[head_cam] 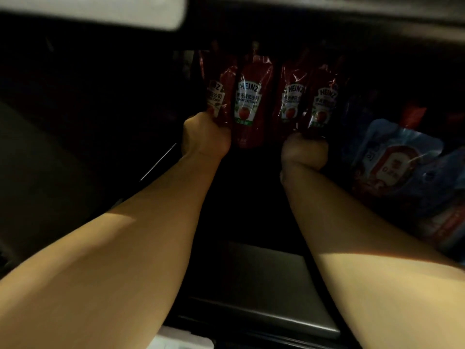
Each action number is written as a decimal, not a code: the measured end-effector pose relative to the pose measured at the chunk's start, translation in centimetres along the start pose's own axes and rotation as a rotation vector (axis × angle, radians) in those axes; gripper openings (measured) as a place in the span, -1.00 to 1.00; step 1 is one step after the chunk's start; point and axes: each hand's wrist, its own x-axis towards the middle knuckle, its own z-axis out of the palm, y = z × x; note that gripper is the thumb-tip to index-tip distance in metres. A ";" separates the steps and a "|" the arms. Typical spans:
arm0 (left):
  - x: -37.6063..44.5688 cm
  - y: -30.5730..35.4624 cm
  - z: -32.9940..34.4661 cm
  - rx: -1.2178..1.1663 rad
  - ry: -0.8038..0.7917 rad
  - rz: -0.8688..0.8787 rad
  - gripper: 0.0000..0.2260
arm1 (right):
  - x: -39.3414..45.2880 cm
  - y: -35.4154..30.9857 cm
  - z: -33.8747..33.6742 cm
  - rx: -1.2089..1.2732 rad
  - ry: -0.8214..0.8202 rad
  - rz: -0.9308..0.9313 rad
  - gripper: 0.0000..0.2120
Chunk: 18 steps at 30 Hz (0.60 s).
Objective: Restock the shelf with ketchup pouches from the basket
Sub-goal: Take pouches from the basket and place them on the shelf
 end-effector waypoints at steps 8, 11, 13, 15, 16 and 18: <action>-0.9 1.1 0.4 -0.029 -0.013 -0.023 -0.70 | -2.9 0.7 -6.7 -0.214 0.094 0.053 -0.69; -2.0 2.1 0.4 0.036 -0.047 0.070 -0.65 | -6.0 1.0 -10.3 -0.291 -0.035 -0.091 -0.76; -3.0 2.8 0.0 0.065 -0.095 0.132 -0.65 | -7.9 0.9 -12.6 -0.320 -0.115 -0.123 -0.86; -4.3 3.0 -0.5 0.073 -0.177 0.164 -0.69 | -9.7 0.9 -15.2 -0.434 -0.172 -0.140 -0.92; -5.1 3.0 -1.0 0.094 -0.223 0.180 -0.70 | -10.6 1.0 -16.3 -0.533 -0.212 -0.191 -0.96; -6.4 2.6 -2.1 0.144 -0.287 0.211 -0.73 | -12.7 1.4 -18.5 -0.795 -0.241 -0.344 -0.82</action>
